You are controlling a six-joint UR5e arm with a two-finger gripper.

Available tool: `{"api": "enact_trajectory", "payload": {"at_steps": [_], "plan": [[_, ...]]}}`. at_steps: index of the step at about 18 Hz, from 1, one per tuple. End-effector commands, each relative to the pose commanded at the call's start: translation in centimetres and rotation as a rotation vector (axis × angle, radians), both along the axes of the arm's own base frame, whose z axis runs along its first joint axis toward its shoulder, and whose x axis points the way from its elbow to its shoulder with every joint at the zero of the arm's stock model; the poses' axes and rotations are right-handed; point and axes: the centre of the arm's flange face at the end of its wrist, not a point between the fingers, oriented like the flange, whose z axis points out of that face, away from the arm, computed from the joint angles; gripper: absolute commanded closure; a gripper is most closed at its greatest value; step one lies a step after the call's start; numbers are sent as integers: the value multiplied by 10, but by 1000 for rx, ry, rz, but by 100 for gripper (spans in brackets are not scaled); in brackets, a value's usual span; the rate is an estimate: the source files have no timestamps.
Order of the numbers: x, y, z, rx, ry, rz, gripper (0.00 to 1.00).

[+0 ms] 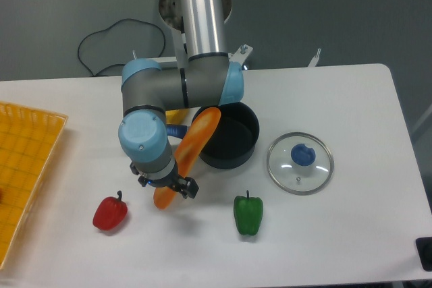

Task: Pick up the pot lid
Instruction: 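Carry the held bread loaf away from the pot toward the red pepper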

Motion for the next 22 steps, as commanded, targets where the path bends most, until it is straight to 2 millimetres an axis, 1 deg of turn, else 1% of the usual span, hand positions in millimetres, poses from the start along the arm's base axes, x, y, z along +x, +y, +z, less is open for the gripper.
{"api": "enact_trajectory", "payload": {"at_steps": [4,8,10,12,13,15,17,19,20,22], "plan": [[1,1,-8,-9,-6,-3,0],[3,-1,-24,-42,-12,-30,1],[5,0,-25,-46,-9,-35,1],[6,0,-28,-50,-11,-35,5],[6,0,-30,-53,-12,-36,9],[6,-1,-29,-57,-12,-34,26],[6,-1,-30,-61,-15,-34,38],[7,-1,-30,-63,-16,-36,46],[7,-1,-29,-63,-16,-34,52],[7,-2,-28,-63,-16,-36,57]]}}
